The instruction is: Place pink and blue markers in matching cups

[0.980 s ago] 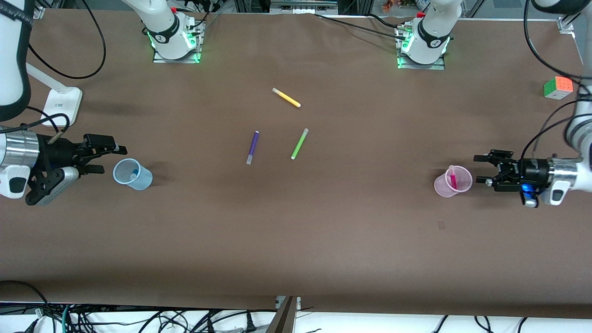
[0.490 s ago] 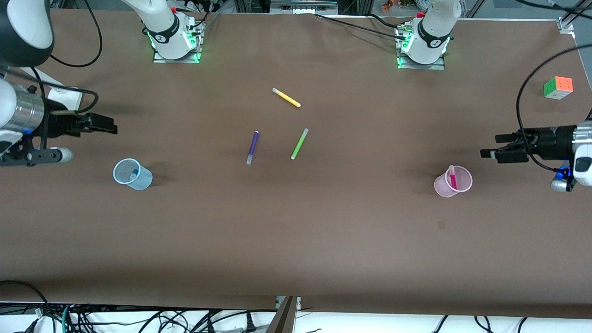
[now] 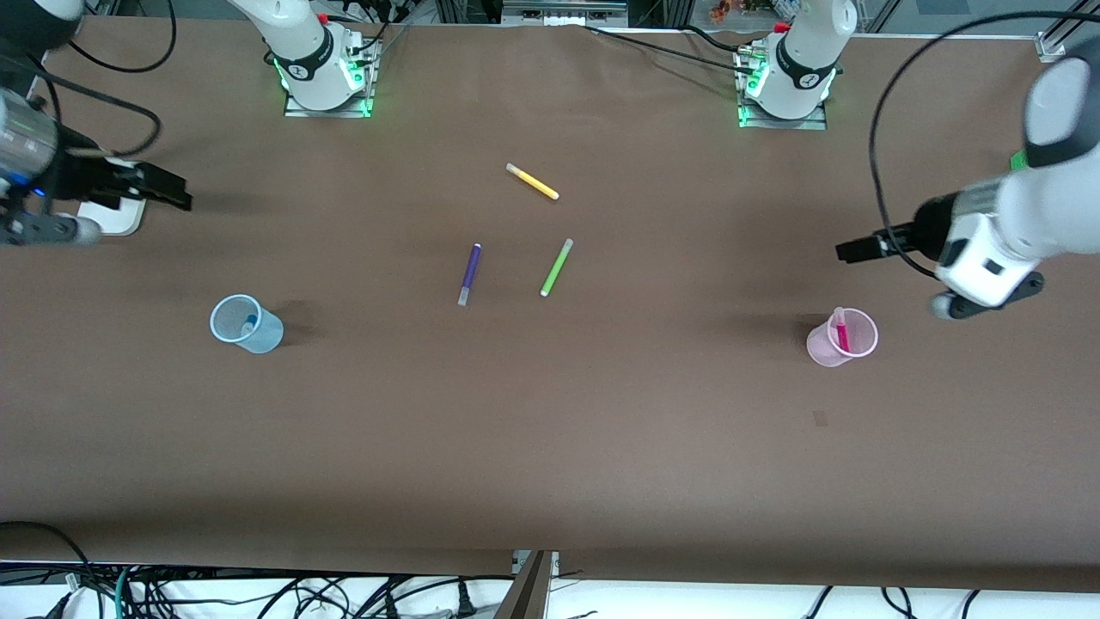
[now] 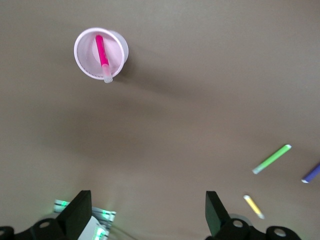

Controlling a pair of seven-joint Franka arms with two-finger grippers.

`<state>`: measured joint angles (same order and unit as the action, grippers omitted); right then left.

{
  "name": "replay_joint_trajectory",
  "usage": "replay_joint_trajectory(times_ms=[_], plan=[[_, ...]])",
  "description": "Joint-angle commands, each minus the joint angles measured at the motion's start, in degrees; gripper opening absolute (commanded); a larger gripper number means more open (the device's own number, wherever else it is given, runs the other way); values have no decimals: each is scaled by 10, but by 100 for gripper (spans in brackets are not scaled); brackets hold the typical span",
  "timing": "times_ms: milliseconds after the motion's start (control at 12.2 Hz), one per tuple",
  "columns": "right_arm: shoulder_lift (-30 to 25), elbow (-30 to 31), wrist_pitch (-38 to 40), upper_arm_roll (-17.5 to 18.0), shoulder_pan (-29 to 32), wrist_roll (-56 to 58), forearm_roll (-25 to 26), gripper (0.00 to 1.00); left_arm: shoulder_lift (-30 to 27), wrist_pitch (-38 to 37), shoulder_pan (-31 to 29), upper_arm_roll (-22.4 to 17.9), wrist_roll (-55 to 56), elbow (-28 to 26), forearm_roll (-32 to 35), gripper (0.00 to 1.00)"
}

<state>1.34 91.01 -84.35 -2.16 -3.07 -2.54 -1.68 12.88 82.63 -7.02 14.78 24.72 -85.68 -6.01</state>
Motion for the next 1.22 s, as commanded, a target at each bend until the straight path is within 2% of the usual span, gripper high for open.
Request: replay_joint_trajectory(times_ms=[0, 245, 571, 816, 1143], plan=[[-47, 29, -13, 11, 18, -11, 8, 100, -26, 8, 28, -6, -8, -12, 50, 100], [-28, 12, 8, 9, 16, -8, 13, 100, -27, 9, 60, -5, -20, 1, 105, 100], [-20, 5, 8, 10, 16, -5, 25, 100, -21, 42, 59, -1, -164, 25, 110, 100], [-5, -18, 9, 9, 18, -4, 25, 100, -21, 33, 61, 3, -173, 33, 128, 100], [-3, -19, 9, 9, 17, -4, 25, 100, -26, 17, 61, 7, -169, 25, 126, 100]])
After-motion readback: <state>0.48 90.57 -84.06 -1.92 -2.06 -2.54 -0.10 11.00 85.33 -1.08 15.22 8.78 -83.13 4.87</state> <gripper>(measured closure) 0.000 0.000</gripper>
